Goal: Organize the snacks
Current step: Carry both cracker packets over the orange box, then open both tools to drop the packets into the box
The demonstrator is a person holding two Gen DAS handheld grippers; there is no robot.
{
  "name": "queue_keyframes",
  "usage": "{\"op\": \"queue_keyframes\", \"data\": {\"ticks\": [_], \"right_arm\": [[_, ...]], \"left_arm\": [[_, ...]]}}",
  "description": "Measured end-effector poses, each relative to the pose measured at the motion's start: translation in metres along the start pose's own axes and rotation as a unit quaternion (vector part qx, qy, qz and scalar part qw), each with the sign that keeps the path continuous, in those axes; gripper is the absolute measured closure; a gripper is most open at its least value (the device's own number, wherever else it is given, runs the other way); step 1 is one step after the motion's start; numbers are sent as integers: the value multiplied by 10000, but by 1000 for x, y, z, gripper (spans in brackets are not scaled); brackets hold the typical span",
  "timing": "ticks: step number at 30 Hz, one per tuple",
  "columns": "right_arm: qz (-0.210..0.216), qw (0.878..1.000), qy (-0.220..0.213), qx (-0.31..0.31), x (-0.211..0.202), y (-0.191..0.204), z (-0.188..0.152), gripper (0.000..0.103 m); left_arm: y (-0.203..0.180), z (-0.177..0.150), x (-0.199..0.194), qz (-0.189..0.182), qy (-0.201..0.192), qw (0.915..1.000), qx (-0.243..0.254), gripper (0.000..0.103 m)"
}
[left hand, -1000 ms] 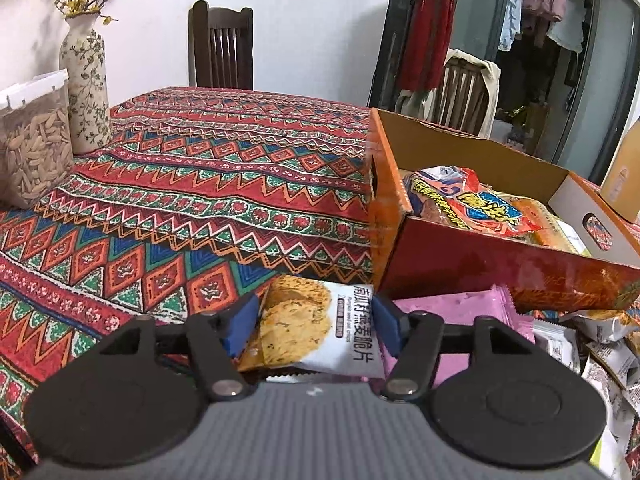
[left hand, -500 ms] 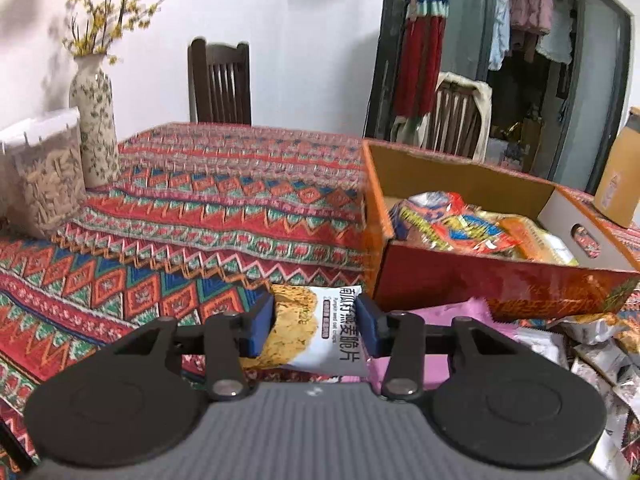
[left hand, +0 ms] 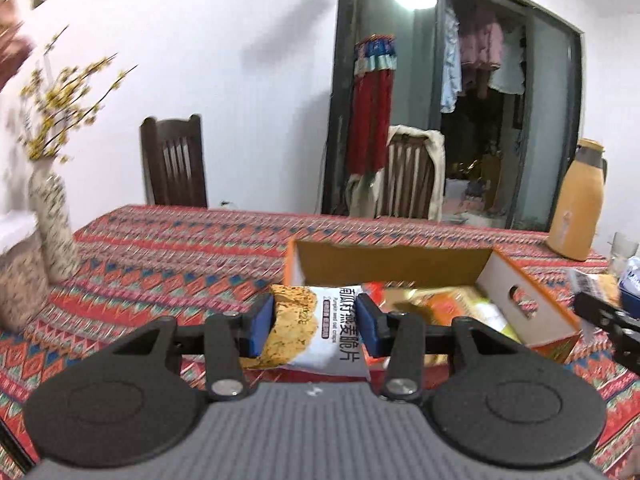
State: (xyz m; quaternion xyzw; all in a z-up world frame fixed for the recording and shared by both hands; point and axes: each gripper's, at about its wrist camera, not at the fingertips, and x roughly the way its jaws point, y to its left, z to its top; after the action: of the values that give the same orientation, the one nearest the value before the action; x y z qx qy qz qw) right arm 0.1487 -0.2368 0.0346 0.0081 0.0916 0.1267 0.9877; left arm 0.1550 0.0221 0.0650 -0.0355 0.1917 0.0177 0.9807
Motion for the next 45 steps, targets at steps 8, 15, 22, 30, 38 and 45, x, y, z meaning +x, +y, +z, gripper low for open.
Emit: {"op": "queue_keyframes", "data": {"ticks": [8,15,22,30,38,45], "right_arm": [[66,10000,-31,-28,53,5,27,49],[103,9996,229,156,83,-2,14,49],[81,9990,405,173,90,-3,7,48],[51,9981,577,230,92,-3,0,43],[-99,9973,605,415,89,-6,-4,0],[-112,9976,505,468,83,-5,-1,0]], "left_arm": [[-34,27,35,-203,-125,9997,-59,58],[-47,16,73,-202,-19,9998,16,58],[-39,7,85,-236,253,9994,-90,58],[-41,2,75,28,34,9999,-92,40],[-36,2,64,362,-305,9984,-307,0],[-35,0,62,341,-322,9983,-337,0]]}}
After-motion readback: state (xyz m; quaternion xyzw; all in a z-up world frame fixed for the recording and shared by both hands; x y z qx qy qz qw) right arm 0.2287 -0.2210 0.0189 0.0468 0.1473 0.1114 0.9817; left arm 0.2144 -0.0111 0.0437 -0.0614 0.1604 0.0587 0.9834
